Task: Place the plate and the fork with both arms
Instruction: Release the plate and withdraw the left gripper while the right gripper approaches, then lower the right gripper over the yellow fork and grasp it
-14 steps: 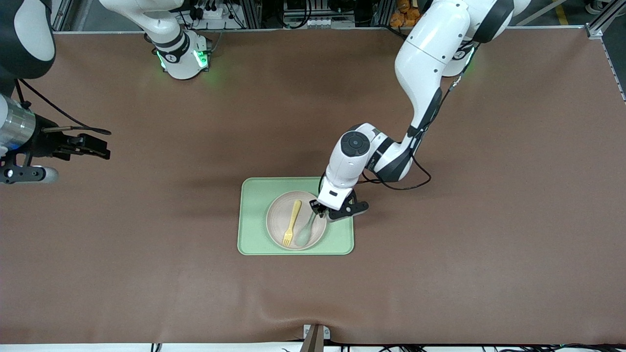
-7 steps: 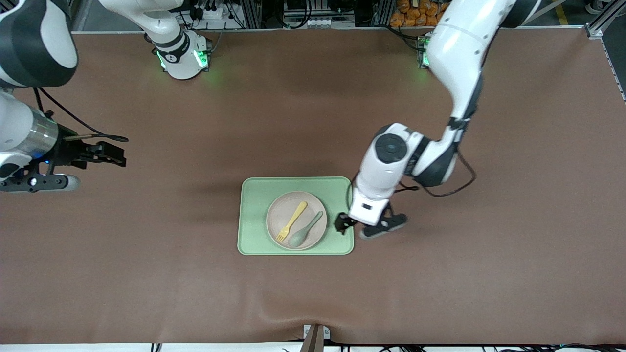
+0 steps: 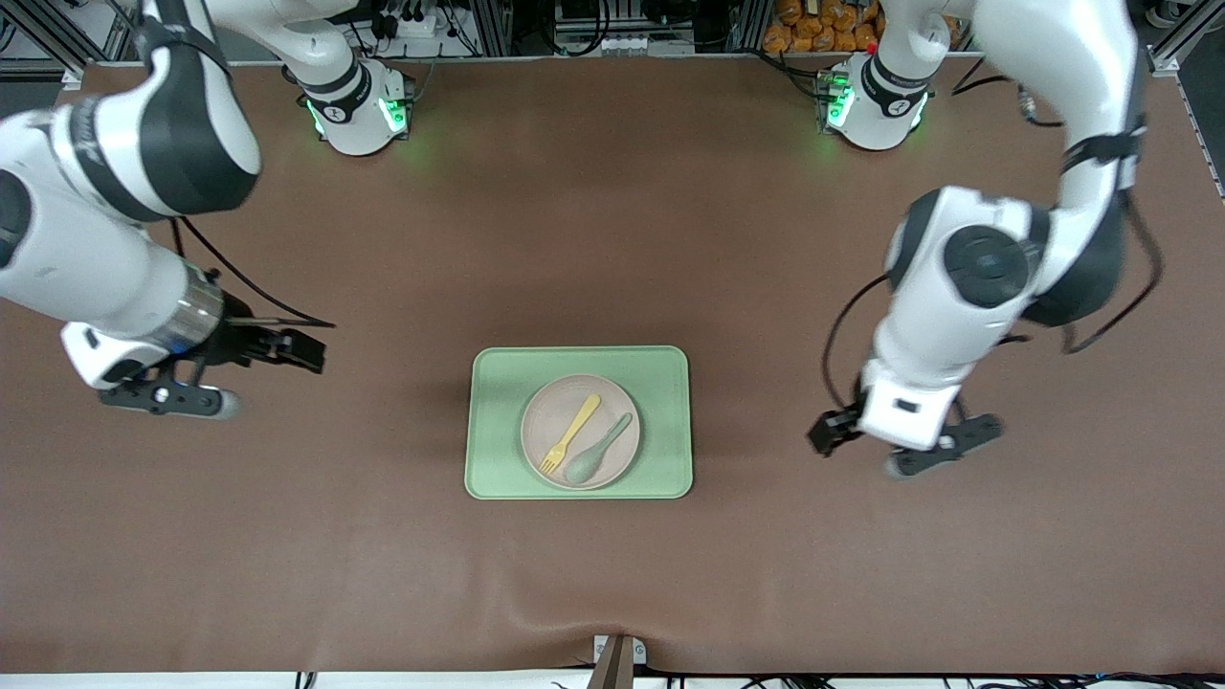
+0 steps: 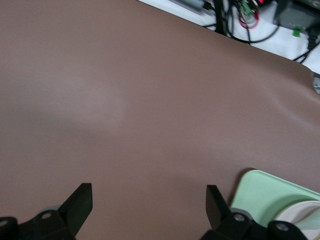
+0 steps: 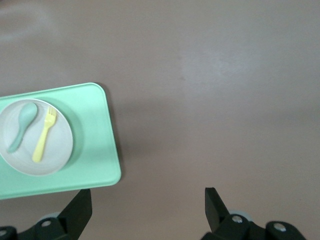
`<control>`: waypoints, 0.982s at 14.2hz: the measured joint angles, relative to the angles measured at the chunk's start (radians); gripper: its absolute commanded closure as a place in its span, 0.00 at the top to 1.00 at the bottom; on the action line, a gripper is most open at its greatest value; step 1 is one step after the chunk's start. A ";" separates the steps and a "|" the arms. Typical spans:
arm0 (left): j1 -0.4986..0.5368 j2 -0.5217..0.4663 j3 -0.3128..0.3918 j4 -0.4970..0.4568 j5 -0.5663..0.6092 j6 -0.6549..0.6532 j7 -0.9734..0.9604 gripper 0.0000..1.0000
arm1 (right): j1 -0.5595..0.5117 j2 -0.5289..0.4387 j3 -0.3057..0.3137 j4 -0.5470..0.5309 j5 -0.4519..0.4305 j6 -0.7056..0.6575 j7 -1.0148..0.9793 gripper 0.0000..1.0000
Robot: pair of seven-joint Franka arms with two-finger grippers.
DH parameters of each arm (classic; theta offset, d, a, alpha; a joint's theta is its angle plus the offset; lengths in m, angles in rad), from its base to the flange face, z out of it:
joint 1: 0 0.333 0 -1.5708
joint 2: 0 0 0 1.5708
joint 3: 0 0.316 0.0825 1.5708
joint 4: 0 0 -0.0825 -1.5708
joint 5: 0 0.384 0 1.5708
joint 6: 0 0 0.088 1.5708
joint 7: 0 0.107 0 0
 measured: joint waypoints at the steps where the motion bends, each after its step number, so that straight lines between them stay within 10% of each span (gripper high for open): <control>1: 0.029 -0.036 -0.001 0.000 0.000 -0.053 0.044 1.00 | 0.014 0.020 0.001 0.001 0.002 0.030 0.046 1.00; 14: 0.118 -0.383 0.013 -0.105 -0.060 -0.469 0.524 1.00 | 0.172 0.259 0.004 0.080 0.003 0.269 0.348 1.00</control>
